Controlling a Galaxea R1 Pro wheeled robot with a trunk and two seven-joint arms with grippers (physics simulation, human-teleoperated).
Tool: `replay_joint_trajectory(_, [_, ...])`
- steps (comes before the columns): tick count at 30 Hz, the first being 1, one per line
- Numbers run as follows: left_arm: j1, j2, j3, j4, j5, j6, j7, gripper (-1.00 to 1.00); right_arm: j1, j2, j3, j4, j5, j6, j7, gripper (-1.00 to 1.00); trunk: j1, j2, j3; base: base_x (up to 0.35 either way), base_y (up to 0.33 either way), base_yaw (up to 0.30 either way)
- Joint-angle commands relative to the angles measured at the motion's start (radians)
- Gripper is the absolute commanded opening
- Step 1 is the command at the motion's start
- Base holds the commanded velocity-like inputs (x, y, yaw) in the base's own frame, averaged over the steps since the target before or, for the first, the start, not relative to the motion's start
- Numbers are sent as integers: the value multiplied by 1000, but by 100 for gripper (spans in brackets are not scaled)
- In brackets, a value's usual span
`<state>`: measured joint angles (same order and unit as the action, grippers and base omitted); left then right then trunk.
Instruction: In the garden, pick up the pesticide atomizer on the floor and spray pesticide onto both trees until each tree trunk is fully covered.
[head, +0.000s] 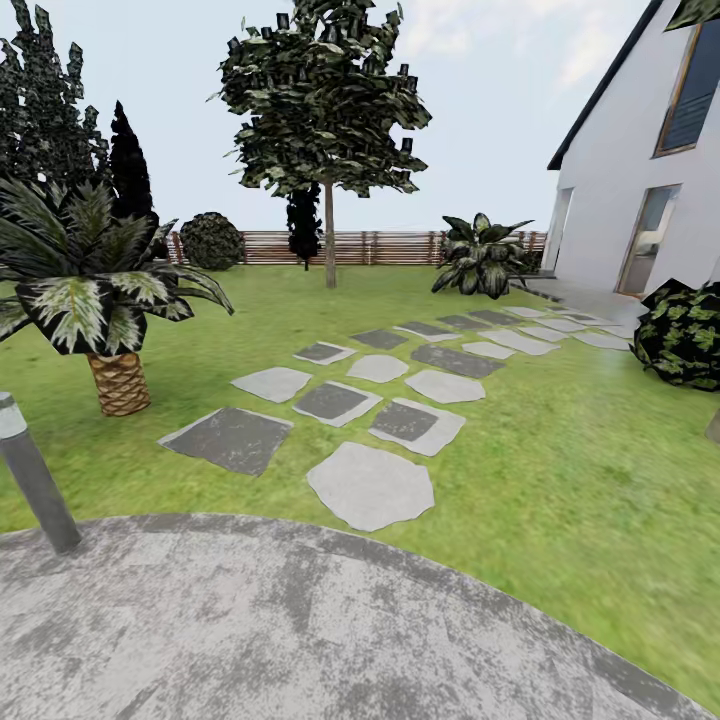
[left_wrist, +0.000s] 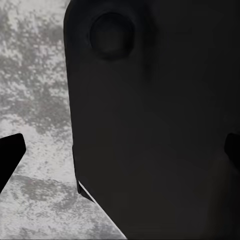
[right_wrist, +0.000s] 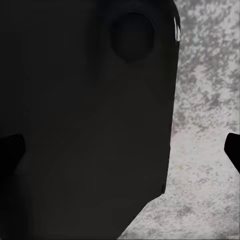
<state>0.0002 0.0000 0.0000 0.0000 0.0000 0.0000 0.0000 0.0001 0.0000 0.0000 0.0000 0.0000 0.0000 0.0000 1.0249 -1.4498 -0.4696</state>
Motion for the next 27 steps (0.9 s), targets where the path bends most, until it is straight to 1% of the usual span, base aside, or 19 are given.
replay_joint_trajectory(1, [3,-3,2,-3,3,-1,-5,100,-6,6,1,-6,2,-5,-3,100,0,0,0,0,0,0])
replay_joint_trajectory(7, [3,-2,4,1,4,1,-4,100,-8,39,1,-25,2,-7,-3,100,0,0,0,0,0,0])
replay_joint_trajectory(9, [3,1,5,-2,5,0,-1,100,-8,45,1,-37,2,-18,-3,100,0,0,0,0,0,0])
replay_joint_trajectory(12, [2,9,19,-4,18,-2,8,100,-8,48,1,-46,4,-35,-3,100,0,0,0,0,0,0])
replay_joint_trajectory(15, [0,16,36,-17,29,-4,11,100,-8,48,1,-48,4,-52,-3,100,0,0,0,0,0,0])
replay_joint_trajectory(20, [-3,19,39,-45,27,-4,11,100,-8,42,1,-70,6,-80,-4,100,0,0,0,0,0,0])
replay_joint_trajectory(23, [-4,20,35,-62,21,-4,11,100,-8,29,1,-87,14,-96,-2,100,0,0,0,0,0,0])
replay_joint_trajectory(27, [-6,22,33,-84,18,-4,2,100,-8,7,2,-110,36,-119,-1,100,0,0,0,0,0,0])
